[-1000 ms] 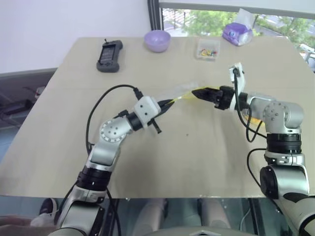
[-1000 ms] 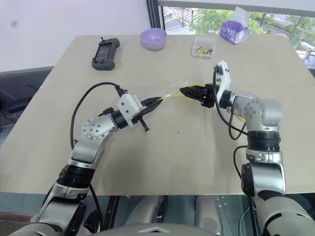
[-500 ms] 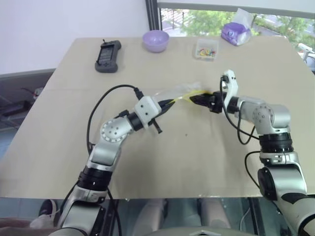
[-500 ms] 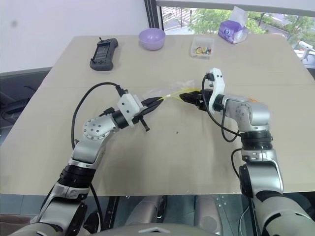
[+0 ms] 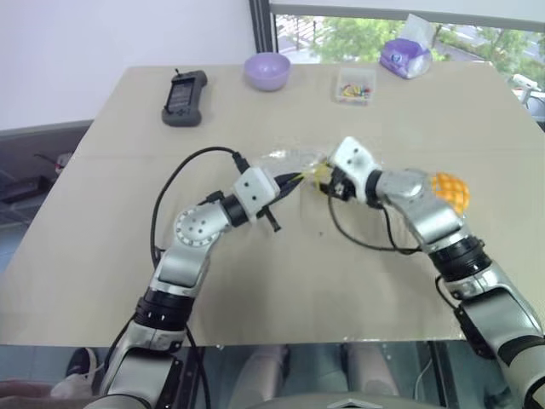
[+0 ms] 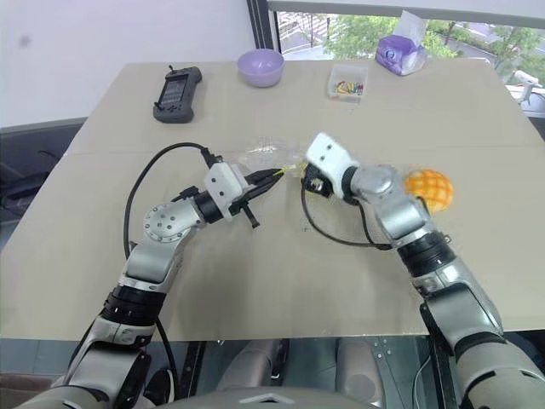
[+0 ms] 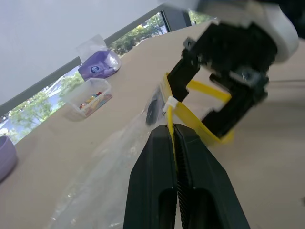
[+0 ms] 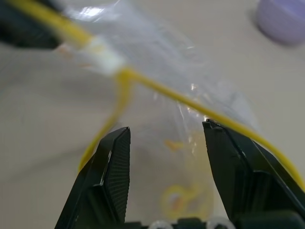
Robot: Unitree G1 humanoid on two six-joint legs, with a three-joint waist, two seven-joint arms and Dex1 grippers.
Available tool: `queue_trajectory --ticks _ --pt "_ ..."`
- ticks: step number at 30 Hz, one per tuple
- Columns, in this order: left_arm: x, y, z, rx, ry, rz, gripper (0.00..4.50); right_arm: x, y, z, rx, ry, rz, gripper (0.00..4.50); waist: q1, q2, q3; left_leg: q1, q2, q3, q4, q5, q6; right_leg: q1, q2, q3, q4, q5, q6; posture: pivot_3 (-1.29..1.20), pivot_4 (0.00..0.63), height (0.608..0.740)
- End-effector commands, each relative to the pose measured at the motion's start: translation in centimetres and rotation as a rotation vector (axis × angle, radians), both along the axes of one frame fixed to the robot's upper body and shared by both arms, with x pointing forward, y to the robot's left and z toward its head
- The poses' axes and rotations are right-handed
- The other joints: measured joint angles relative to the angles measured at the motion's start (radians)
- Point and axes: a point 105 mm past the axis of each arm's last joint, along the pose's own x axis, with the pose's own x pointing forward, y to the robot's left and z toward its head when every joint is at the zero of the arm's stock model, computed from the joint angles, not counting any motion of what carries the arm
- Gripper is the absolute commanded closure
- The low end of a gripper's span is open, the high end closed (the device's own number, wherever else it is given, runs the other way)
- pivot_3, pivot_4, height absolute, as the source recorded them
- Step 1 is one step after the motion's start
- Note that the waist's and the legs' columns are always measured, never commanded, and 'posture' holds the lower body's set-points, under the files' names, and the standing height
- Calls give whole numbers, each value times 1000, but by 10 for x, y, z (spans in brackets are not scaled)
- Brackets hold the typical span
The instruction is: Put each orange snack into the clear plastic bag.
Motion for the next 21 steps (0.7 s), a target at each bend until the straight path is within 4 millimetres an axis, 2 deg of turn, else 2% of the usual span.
queue_trajectory --ticks 1,4,5,6,7,8,10,16,21 --pt "-7 -8 17 5 -77 -48 4500 3 -5 1 -93 -136 18 1865 1 0 0 0 0 0 0 0 0 0 0 0 0 0 0 0 150 740" --pt "-7 -7 20 7 -83 -49 4500 9 -11 2 -96 -166 -6 1865 1 0 0 0 0 0 0 0 0 0 0 0 0 0 0 0 150 740" --pt "-7 -6 20 8 -84 -50 4500 12 -13 4 -90 -177 -17 2376 1 0 0 0 0 0 0 0 0 0 0 0 0 0 0 0 150 740" --pt "-7 -6 20 8 -85 -50 4500 13 -14 6 -90 -189 -20 2604 0 0 0 0 0 0 0 0 0 0 0 0 0 0 0 0 150 740" --pt "-7 -6 20 9 -85 -51 4500 14 -15 8 -90 -197 -20 3287 0 0 0 0 0 0 0 0 0 0 0 0 0 0 0 0 150 740" --pt "-7 -6 20 10 -86 -52 4500 14 -15 8 -91 -201 -18 3571 0 0 0 0 0 0 0 0 0 0 1 0 0 0 0 0 150 740" --pt "-6 -6 20 13 -86 -53 4500 15 -14 9 -96 -210 -11 4463 -1 0 0 0 0 0 0 0 0 0 1 0 0 0 0 0 150 740" --pt "-6 -7 19 15 -88 -51 4500 15 -13 16 -92 -259 -14 4463 0 0 0 0 0 0 0 0 0 0 1 0 0 0 0 0 150 740" --pt "-5 -7 19 10 -85 -47 4500 15 -16 15 -128 -266 -5 4463 0 0 0 0 0 0 0 0 0 0 1 0 0 0 0 0 150 740"
